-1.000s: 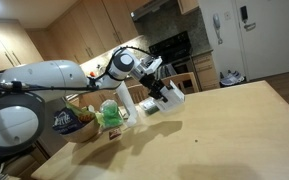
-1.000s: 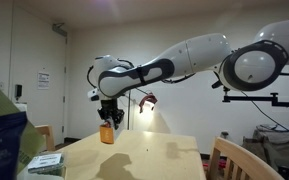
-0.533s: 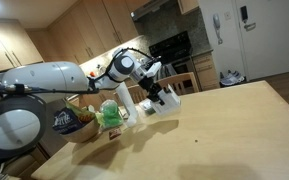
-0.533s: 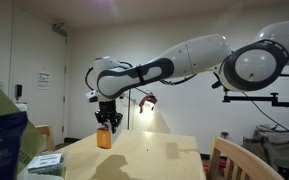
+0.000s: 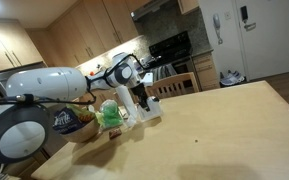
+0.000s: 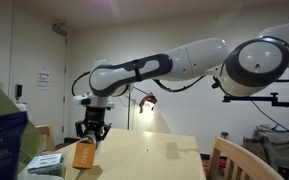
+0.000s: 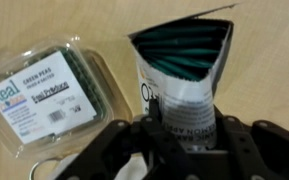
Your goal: Move the white box closer to the green plastic
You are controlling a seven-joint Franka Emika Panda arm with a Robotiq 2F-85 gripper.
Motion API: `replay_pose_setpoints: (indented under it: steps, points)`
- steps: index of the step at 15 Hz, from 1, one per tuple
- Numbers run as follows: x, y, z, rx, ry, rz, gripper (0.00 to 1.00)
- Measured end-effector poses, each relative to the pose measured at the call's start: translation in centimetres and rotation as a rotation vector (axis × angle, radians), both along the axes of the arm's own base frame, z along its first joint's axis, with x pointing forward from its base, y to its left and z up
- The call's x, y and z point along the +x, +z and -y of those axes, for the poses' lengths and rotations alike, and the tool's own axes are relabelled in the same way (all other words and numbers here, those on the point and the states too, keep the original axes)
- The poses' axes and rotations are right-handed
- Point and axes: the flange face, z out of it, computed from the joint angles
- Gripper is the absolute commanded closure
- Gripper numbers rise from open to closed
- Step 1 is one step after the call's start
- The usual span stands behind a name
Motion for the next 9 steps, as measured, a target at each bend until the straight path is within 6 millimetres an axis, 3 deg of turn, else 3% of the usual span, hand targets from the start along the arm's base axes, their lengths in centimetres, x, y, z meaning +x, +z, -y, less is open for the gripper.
replay_pose_setpoints:
  steps: [5, 9]
  points:
    - [-1.5, -1.4, -4.2, 0.12, 0.226, -0.066, 0.79]
    - [-3.3, -3.4, -6.3, 0.159, 0.314, -0.171, 0.79]
